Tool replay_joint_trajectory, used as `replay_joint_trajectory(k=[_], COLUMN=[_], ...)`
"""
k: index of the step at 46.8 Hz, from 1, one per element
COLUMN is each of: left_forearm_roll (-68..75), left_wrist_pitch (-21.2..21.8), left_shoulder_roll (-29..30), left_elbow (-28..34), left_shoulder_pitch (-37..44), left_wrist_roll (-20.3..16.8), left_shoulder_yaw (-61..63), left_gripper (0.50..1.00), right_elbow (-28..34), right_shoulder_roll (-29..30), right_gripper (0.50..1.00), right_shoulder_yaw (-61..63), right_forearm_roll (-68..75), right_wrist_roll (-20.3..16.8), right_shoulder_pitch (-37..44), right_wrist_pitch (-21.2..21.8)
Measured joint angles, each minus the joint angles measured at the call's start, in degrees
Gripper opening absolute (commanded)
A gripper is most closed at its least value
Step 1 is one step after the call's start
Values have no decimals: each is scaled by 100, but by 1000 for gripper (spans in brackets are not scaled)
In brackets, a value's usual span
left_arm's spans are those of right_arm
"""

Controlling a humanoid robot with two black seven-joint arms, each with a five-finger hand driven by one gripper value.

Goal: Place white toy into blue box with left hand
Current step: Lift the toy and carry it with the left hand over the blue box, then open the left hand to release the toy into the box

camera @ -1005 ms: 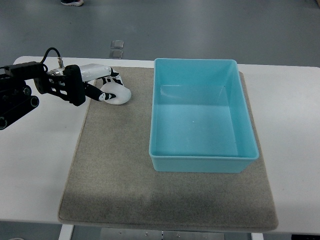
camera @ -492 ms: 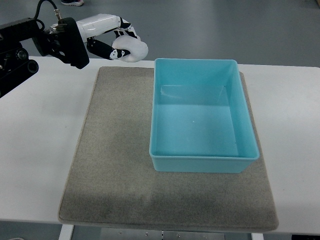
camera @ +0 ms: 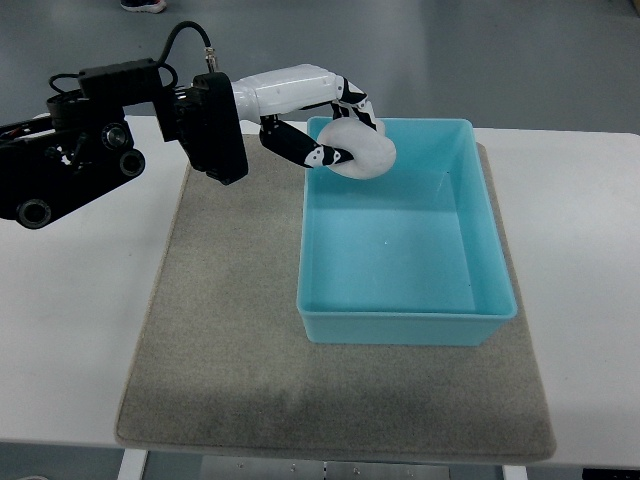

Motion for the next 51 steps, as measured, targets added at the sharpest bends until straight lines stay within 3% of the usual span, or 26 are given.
replay_joint_trajectory(k=[9, 13, 16, 23, 51], left_forearm_roll=[-11, -11, -18, -153, -1635], left_wrist_pitch=[-78, -79, -76, -4, -52], left_shoulder_roll=[-357, -460, -487, -490, -454], left_elbow=[-1, -1, -1, 0, 52], left_shoulder_pitch=[321, 446, 538, 716, 809], left_wrist_roll=[0, 0, -4, -9, -10], left_shoulder_yaw=[3, 3, 3, -11, -36], left_gripper=[500, 621, 771, 985, 994], right_elbow=[-2, -1, -1, -1, -2], right_shoulder_roll=[0, 0, 0, 0, 0], right_gripper=[936, 936, 936, 936, 936], right_shoulder_yaw=[0, 0, 0, 0, 0], right_forearm_roll=[0, 0, 0, 0, 0], right_wrist_roll=[0, 0, 0, 0, 0], right_shoulder_pitch=[0, -1, -1, -1, 0], right_wrist_pitch=[1, 0, 0, 1, 2])
